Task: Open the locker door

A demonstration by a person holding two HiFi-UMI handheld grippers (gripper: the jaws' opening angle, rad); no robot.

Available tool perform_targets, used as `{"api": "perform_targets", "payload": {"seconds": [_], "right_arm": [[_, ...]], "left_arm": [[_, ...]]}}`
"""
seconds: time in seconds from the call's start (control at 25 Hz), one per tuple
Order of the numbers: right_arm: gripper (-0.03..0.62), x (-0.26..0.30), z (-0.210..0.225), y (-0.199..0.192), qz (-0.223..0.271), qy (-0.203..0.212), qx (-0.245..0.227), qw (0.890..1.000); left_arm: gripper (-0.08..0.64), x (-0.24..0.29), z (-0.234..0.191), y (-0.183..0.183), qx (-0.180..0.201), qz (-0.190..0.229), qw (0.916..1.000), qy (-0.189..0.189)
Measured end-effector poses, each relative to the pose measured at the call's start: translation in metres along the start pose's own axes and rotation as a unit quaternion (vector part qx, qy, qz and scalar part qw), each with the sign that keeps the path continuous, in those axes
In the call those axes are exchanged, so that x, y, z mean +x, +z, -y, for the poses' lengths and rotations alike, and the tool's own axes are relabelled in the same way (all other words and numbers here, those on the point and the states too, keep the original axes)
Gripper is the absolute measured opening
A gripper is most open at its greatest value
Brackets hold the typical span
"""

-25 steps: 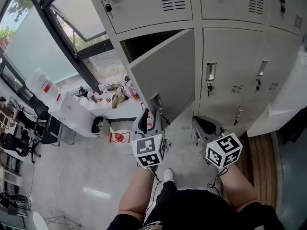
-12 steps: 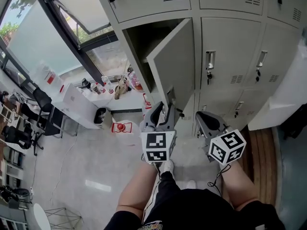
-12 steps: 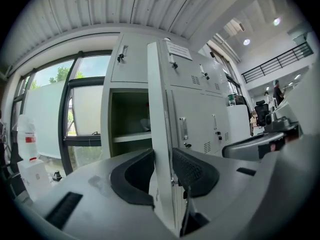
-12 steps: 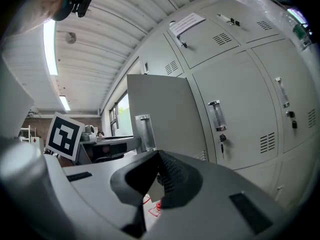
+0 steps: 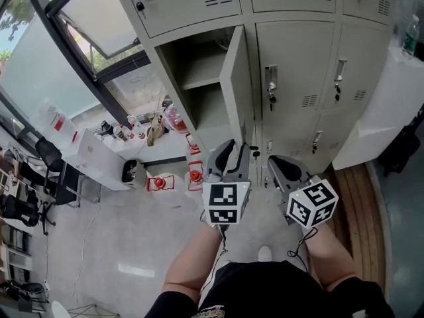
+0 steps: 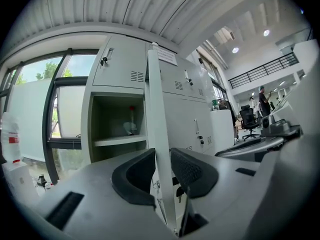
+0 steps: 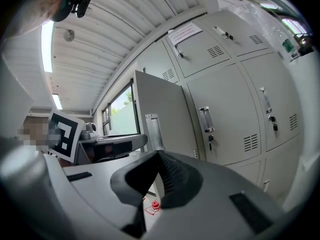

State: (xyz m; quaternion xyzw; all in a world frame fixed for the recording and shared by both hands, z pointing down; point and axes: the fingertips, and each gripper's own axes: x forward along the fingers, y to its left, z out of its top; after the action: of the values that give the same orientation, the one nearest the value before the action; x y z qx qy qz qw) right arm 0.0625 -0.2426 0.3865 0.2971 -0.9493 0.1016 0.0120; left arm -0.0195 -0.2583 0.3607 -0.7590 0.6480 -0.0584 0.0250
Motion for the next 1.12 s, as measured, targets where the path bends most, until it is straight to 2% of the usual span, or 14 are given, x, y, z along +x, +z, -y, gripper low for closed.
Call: {"api": "perform_targets", "payload": {"seconds": [0.4,0.64,0.84,1.12], "right_arm": [[0.054,-0.038,-0.021,0.002,0.016,-0.089,0.0,0.996],[0.054,-0.058,-0.047,-0.007,0.011,-0.126,-0.008,0.992],[0.054,-0.066,-0.072,-0.012,0.012,-0.142,-0.01,0.99],[0.054,-0.053,-0.119,-0.024,0.007,-0.135,-0.016,0.991]], "left_arm": [[0.057,-0.014,0.028,0.001,-0.008,0.009,0.9957,-0.092],[0.042,-0.043,0.039,-0.003,-0.026,0.019,0.9913,-0.127],[0.03,-0.076,0.037,-0.013,-0.032,0.014,0.9887,-0.146],[0.021,-0.126,0.011,-0.027,-0.036,0.007,0.988,-0.15]]}}
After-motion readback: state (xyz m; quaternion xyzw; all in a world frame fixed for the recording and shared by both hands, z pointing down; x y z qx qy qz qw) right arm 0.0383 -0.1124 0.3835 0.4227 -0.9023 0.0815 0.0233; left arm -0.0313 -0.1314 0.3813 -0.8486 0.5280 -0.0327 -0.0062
